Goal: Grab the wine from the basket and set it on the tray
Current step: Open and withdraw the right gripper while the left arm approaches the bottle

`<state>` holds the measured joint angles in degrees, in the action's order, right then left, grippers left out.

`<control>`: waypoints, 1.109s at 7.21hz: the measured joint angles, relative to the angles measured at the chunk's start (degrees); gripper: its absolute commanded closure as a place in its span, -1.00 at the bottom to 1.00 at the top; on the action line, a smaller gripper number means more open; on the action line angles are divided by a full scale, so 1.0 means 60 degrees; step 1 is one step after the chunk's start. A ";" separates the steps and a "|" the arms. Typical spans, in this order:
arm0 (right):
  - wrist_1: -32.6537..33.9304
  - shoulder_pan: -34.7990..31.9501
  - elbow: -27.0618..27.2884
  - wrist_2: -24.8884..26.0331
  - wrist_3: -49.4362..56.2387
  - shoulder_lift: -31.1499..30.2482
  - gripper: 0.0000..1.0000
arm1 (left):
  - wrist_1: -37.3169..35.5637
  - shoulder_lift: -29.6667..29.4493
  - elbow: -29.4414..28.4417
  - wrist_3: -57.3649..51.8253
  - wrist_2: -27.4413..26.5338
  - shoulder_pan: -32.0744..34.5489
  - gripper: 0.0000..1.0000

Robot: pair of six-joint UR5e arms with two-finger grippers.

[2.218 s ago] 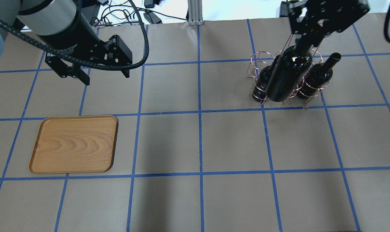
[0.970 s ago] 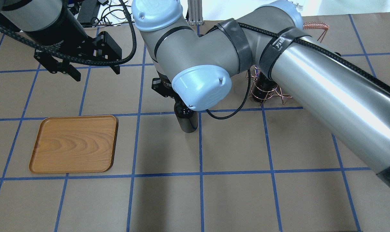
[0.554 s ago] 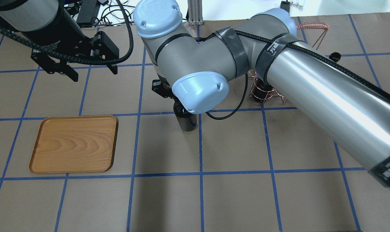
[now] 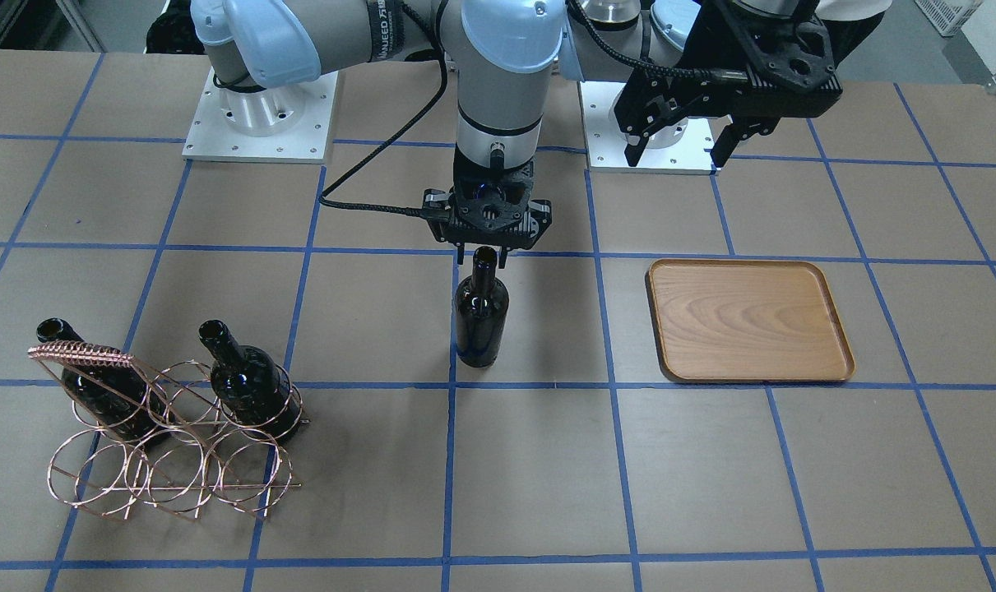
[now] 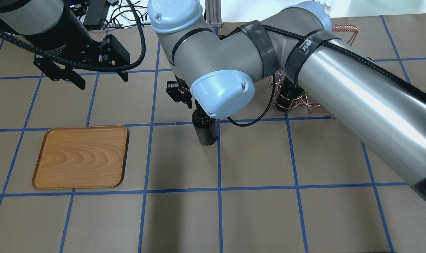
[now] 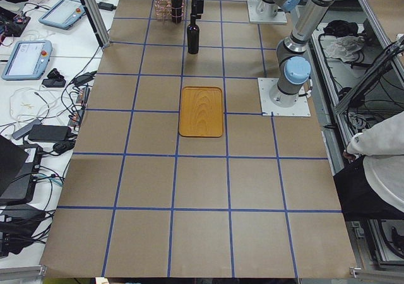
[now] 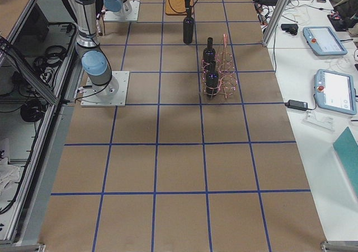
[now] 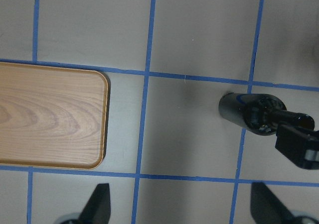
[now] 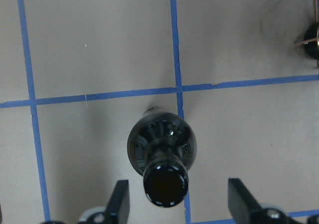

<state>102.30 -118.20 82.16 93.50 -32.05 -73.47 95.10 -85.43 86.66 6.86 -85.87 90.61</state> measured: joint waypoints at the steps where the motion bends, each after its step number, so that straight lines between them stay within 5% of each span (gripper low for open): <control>1: -0.0103 0.0355 -0.0275 -0.0038 0.0471 -0.0112 -1.00 | 0.0001 0.0000 0.0000 0.0000 0.0000 0.0000 -1.00; 5: -0.1996 0.3127 -0.0493 -0.0020 0.3950 -0.1562 -1.00 | 0.0000 -0.0039 0.0016 0.0000 0.0010 0.0019 -1.00; 8: -0.2430 0.3720 0.0046 0.0047 0.5385 -0.1996 -1.00 | -0.0594 -0.0382 0.0017 0.0000 0.0071 0.0049 -1.00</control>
<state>87.72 -95.88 82.44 93.78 0.26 -85.44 91.53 -87.72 86.76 6.86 -85.45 90.90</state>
